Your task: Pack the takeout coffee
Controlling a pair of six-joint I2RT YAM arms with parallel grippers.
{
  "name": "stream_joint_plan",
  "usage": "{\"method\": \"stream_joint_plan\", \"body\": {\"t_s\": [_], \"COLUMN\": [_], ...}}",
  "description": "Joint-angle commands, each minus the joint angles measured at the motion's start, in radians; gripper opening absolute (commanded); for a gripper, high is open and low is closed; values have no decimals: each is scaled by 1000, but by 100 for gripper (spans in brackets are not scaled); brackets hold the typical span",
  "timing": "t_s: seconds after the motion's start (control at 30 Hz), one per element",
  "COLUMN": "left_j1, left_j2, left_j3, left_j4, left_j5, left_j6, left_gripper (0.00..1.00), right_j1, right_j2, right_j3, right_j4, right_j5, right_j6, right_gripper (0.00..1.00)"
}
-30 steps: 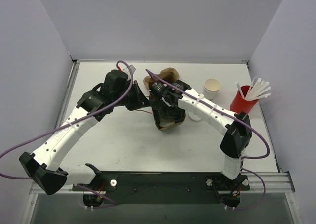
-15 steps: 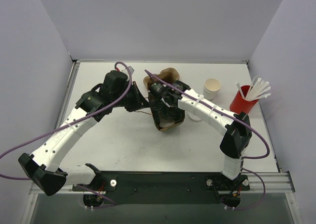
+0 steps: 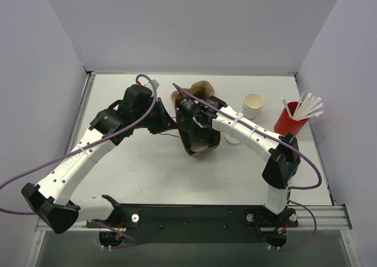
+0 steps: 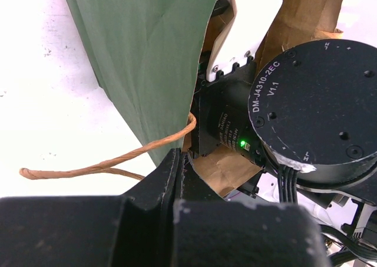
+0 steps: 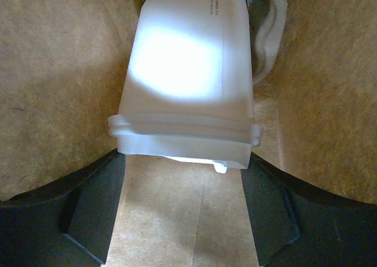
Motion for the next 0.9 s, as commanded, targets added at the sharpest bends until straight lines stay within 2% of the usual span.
{"method": "stream_joint_plan", "body": {"t_s": [0.0,0.37,0.53,0.87], "left_j1": [4,2,-4,-61], "left_j2": [-37,-48,-35,-11], "left_j3": [13,13,30,56], "left_j4": [-11,-32,-38,-29], "left_j5": [-5,-16,-16,-43], "left_j6": [-11,-16,-11,36], "left_gripper": [0,0,0,0], "right_j1": [7,7,18,21], "right_j2": [-43,-61,-81,-92], "right_j3": [28,39,53,74], "right_j4": [-40,-38,-32,-5], "right_j5": [47,55,104,127], "right_j6": [2,4,5,1], "right_gripper": [60,60,60,60]}}
